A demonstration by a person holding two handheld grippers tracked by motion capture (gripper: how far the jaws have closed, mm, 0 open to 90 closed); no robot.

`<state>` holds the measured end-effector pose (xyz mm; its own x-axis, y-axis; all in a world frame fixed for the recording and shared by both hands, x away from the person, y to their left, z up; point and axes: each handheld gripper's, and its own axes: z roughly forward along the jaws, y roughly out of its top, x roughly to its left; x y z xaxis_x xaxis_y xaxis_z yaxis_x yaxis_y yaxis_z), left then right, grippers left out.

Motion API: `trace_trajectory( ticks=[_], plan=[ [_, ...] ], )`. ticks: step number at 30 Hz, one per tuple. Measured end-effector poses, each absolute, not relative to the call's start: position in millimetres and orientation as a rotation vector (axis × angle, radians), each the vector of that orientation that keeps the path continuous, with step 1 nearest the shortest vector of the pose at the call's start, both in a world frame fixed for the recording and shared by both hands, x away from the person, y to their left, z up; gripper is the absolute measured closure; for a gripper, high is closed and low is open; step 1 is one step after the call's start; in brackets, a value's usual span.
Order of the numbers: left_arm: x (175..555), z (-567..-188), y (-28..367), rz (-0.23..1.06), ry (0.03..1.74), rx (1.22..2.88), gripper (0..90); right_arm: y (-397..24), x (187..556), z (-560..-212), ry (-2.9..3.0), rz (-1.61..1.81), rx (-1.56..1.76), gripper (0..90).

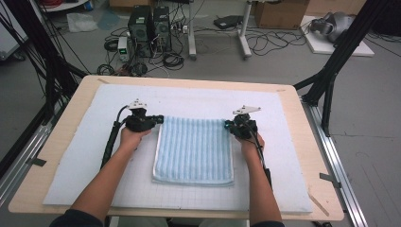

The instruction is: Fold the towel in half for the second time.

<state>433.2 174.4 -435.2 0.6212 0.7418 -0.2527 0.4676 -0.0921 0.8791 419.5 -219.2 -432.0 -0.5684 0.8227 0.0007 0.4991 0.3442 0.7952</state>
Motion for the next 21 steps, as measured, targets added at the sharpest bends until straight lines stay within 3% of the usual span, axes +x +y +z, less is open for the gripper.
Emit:
trace_trajectory(
  ticks=[8, 21],
  plan=[
    [431.1, -433.2, 178.7, 0.271, 0.960, 1.750, 85.7, -223.0, 417.4, -425.6, 2.204, 1.192, 1.181, 86.5],
    [395.7, -418.1, 180.7, 0.336, 0.815, 1.755, 85.4, -236.2, 390.6, -415.4, 2.218, 1.345, 1.163, 86.2]
  ],
)
